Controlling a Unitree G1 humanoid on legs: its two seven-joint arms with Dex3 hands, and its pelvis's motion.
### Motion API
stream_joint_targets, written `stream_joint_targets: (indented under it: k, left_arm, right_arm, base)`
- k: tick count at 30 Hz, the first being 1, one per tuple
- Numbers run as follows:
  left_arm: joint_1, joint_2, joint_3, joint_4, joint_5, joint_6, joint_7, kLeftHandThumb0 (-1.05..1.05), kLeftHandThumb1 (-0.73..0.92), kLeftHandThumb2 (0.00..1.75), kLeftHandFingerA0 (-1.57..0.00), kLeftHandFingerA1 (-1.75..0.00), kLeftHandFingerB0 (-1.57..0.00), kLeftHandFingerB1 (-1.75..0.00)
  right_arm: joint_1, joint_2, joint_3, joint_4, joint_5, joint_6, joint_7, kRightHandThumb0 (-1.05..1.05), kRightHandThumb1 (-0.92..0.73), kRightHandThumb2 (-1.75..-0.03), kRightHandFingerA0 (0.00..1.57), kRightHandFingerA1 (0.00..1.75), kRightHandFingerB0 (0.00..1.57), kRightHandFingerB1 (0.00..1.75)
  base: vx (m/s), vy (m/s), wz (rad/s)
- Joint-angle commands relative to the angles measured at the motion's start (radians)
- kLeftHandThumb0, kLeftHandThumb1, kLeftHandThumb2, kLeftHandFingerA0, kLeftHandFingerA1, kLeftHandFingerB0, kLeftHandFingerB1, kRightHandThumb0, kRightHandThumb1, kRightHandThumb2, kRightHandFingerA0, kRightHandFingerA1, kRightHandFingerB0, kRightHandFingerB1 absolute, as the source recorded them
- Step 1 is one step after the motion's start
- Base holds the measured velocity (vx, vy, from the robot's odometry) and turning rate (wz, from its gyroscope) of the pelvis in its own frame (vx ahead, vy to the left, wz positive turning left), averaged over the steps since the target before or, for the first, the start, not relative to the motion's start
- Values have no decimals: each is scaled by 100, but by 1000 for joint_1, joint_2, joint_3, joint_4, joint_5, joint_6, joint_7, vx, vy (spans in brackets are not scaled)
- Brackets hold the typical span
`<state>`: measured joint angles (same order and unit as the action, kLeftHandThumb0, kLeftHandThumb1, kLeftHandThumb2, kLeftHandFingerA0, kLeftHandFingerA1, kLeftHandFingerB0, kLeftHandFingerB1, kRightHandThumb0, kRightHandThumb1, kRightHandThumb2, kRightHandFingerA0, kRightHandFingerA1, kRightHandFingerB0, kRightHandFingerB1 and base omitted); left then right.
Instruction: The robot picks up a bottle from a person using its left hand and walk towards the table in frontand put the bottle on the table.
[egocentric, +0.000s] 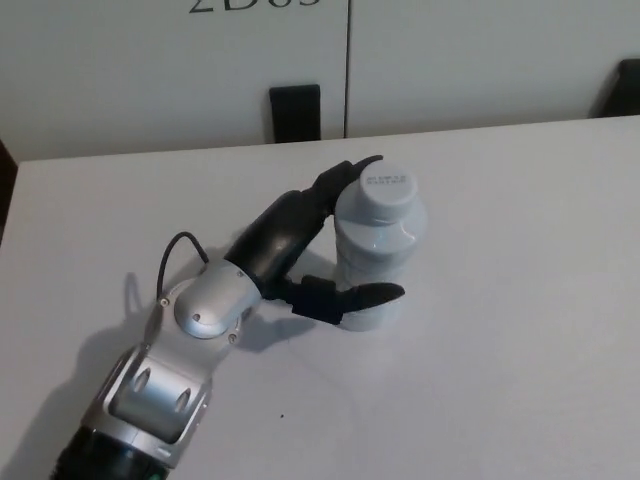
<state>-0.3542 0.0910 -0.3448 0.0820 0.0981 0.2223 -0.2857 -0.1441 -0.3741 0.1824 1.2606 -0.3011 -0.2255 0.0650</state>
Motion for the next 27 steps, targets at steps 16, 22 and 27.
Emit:
stream_joint_targets:
  k: [16, 22, 27]
  left_arm:
    - [271, 263, 225, -231, -140, -129, -190, -90, 54, 57, 0, 0, 0, 0]
    - [552, 276, 391, -326, -242, -241, -230, -90, 53, 56, 0, 0, 0, 0]
    - [786, 229, 471, -445, -303, -356, -236, -93, 51, 57, 0, 0, 0, 0]
  right_arm:
    - [16, -10, -2, 8, -5, 23, 15, -34, -75, -62, 58, 42, 46, 37]
    - [67, -8, 1, 13, -7, 3, 15, -35, -75, -62, 59, 43, 48, 38]
    - [106, -9, -7, 11, 3, 3, 17, -34, -75, -62, 58, 42, 47, 37]
  base:
    - [-60, -229, 1]
    - [-12, -39, 0]
    - [0, 0, 0]
